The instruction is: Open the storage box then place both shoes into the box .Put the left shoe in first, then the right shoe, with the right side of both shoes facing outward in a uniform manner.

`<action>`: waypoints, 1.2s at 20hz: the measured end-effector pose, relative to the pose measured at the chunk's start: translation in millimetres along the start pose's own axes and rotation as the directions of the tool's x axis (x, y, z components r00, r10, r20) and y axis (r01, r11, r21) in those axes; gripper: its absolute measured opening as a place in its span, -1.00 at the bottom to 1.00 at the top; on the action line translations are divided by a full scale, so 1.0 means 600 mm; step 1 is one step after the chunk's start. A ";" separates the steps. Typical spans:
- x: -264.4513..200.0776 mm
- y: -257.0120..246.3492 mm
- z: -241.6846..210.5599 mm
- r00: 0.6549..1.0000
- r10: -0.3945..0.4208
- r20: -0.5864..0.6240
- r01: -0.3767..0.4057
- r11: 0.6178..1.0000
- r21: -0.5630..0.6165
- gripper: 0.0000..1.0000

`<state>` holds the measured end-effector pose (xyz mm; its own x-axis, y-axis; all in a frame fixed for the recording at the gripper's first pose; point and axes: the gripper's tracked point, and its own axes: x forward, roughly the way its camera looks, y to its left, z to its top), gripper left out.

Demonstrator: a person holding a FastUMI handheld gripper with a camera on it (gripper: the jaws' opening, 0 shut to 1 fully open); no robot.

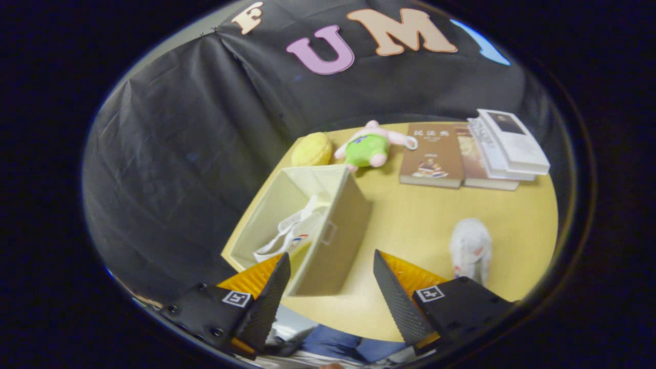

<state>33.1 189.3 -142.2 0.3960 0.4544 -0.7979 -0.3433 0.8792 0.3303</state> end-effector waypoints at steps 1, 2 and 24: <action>-0.012 -0.040 -0.008 0.999 -0.054 0.003 0.054 0.998 -0.037 1.00; -0.017 -0.080 -0.021 0.994 -0.108 0.003 0.108 0.992 -0.071 1.00; 0.103 -0.395 -0.163 0.851 -0.491 -0.186 0.438 0.859 -0.266 0.05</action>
<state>55.5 -5.2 -319.2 0.3472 -0.0721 -0.9350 -0.3480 0.9159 -0.1999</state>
